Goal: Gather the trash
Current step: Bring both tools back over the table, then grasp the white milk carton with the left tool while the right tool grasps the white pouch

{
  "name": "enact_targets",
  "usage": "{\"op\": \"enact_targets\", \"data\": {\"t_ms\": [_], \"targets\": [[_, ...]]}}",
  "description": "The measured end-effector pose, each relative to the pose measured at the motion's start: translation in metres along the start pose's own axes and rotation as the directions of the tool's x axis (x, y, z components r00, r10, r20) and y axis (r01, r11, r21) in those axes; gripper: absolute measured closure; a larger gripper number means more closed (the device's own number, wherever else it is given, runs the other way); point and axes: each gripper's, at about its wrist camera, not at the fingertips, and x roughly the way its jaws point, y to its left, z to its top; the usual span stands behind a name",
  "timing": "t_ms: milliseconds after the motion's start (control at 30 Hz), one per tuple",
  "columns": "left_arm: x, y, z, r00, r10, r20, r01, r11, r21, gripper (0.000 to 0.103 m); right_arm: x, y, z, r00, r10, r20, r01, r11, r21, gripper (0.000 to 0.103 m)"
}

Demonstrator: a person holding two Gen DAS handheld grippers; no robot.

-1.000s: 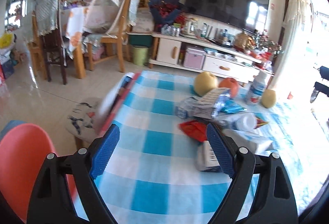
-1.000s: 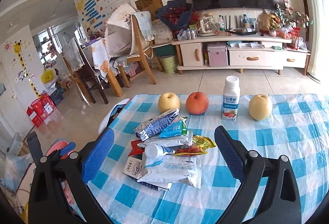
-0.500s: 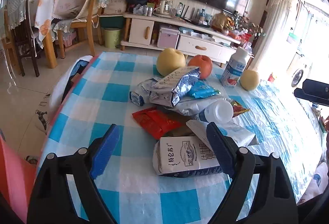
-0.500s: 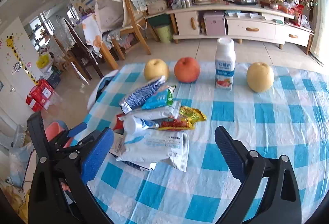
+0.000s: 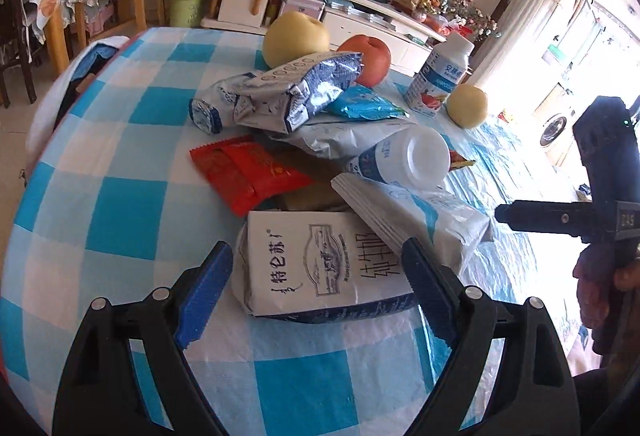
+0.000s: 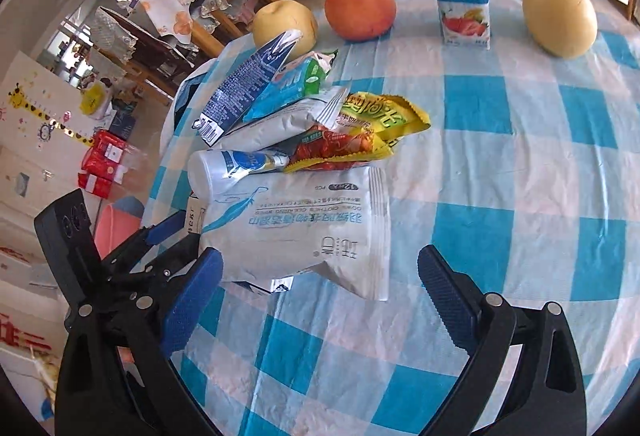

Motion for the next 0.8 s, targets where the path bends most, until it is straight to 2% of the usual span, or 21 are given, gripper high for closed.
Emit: {"op": "enact_targets", "data": {"t_ms": [67,133,233,333,367,400,467,500,600,700,800], "targets": [[0.001,-0.005,-0.004,0.999,-0.027,-0.018,0.027,1.0,0.015,0.016,0.001,0.0,-0.001,1.0,-0.008,0.0,0.008,1.0,-0.007,0.006],[0.003,-0.019,-0.01,0.997,-0.065,-0.048,0.069,0.995,0.077,0.016,-0.002,0.001,-0.003,1.0,-0.015,-0.001,0.015,1.0,-0.018,0.006],[0.006,-0.043,-0.021,0.987,-0.131,-0.095,0.145,0.977,0.155,0.016,-0.009,0.001,-0.004,0.997,-0.069,0.024,0.07,0.997,-0.035,0.006],[0.006,-0.075,-0.036,0.952,-0.25,-0.178,0.289,0.926,0.244,0.016,-0.019,-0.007,-0.003,0.984,-0.167,0.068,0.169,0.985,-0.02,0.006],[0.005,-0.089,-0.042,0.939,-0.278,-0.202,0.329,0.899,0.289,0.016,-0.022,-0.012,-0.003,0.979,-0.189,0.078,0.189,0.982,0.0,0.006],[0.003,-0.097,-0.046,0.935,-0.286,-0.212,0.343,0.881,0.326,0.016,-0.026,-0.017,-0.003,0.973,-0.213,0.087,0.211,0.977,0.024,0.006],[-0.001,-0.111,-0.051,0.941,-0.27,-0.206,0.333,0.852,0.404,0.016,-0.034,-0.025,-0.003,0.96,-0.259,0.103,0.253,0.965,0.063,0.006],[-0.005,-0.114,-0.052,0.952,-0.248,-0.178,0.302,0.845,0.442,0.016,-0.039,-0.029,-0.004,0.956,-0.273,0.111,0.265,0.961,0.083,0.006],[-0.008,-0.112,-0.045,0.979,-0.179,-0.095,0.203,0.863,0.463,0.016,-0.053,-0.034,-0.008,0.952,-0.276,0.128,0.262,0.958,0.119,0.006],[-0.003,-0.11,-0.04,0.989,-0.134,-0.059,0.146,0.876,0.46,0.016,-0.055,-0.034,-0.009,0.975,-0.193,0.113,0.175,0.973,0.147,0.006],[0.005,-0.115,-0.04,0.993,-0.105,-0.05,0.116,0.868,0.482,0.016,-0.047,-0.033,-0.01,0.994,-0.086,0.068,0.07,0.975,0.212,0.006]]}}
